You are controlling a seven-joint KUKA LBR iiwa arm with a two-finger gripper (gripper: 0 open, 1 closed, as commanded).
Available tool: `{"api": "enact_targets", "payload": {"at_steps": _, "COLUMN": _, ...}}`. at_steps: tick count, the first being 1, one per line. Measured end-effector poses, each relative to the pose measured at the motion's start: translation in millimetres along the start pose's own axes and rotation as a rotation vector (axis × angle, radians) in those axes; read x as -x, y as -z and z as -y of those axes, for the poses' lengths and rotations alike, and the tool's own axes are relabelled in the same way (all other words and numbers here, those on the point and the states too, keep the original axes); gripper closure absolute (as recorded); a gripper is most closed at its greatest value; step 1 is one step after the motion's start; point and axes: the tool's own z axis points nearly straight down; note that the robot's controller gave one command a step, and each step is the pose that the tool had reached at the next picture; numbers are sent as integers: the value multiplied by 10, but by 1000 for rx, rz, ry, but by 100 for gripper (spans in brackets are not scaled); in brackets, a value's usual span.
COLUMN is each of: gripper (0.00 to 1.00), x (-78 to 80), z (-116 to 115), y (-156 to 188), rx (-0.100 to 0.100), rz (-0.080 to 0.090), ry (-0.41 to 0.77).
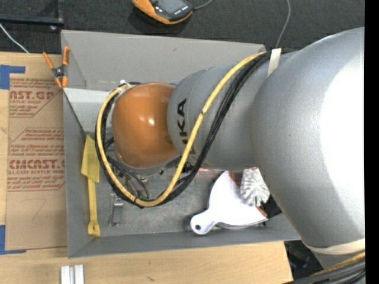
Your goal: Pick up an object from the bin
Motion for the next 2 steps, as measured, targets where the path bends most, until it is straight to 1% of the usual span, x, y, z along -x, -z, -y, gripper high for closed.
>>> {"api": "enact_targets", "payload": {"at_steps": 1, "gripper": 0, "x": 24, "z": 13, "y": 43, "rx": 2, "rz": 7, "ry": -2}}
{"api": "enact_targets", "payload": {"at_steps": 2, "gripper": 0, "x": 495, "z": 25, "y": -493, "rx": 1, "rz": 7, "ry": 598}}
